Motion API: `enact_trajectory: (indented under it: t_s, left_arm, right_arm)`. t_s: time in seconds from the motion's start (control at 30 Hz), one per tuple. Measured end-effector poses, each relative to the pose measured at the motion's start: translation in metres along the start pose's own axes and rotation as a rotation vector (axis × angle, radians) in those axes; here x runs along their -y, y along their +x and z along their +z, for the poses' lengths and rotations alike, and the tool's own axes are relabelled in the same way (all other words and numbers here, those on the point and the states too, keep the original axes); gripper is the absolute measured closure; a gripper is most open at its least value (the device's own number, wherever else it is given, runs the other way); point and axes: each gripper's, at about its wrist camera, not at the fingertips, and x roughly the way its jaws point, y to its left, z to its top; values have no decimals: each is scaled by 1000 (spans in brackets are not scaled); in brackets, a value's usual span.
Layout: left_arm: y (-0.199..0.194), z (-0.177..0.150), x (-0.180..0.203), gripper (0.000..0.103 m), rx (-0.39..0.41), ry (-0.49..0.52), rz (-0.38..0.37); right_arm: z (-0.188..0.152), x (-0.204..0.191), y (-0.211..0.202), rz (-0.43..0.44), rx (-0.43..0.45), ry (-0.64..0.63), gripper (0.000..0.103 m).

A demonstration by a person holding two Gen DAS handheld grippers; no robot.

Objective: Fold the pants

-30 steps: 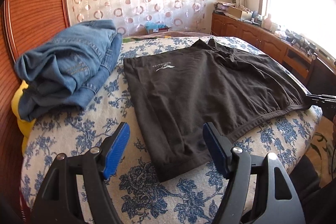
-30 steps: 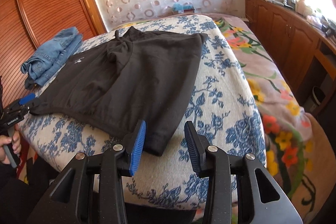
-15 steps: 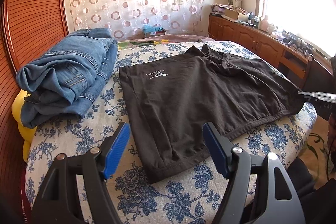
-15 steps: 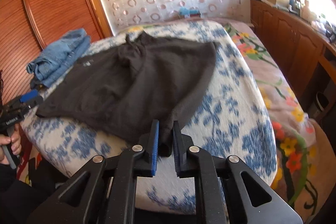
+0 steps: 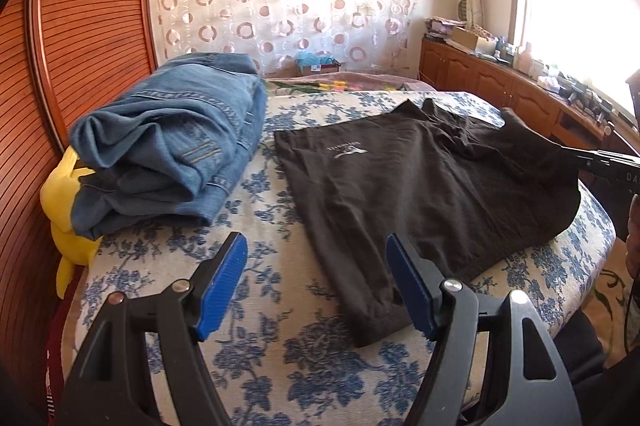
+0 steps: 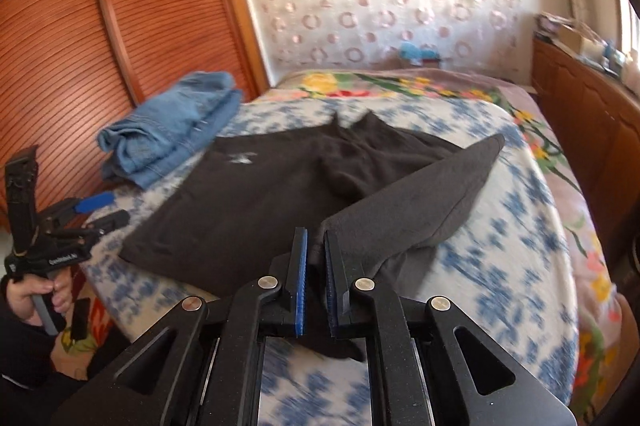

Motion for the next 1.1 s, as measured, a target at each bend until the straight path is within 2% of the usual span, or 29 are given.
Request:
enact_trajectory:
  t_s: [0.23,0.53,1.1]
  left_arm:
    - [-4,3,-16,31,11,-17,12]
    - [-11,3,-41,31,24,-50,52]
    - [-18,-4,-67,31,34,-91,91]
  right_arm:
    - [24,-47,25,85,8,-62,98]
    - [37,-90,50,175,-8,-97,98]
    - [31,-157,75,313,-66,-155,98]
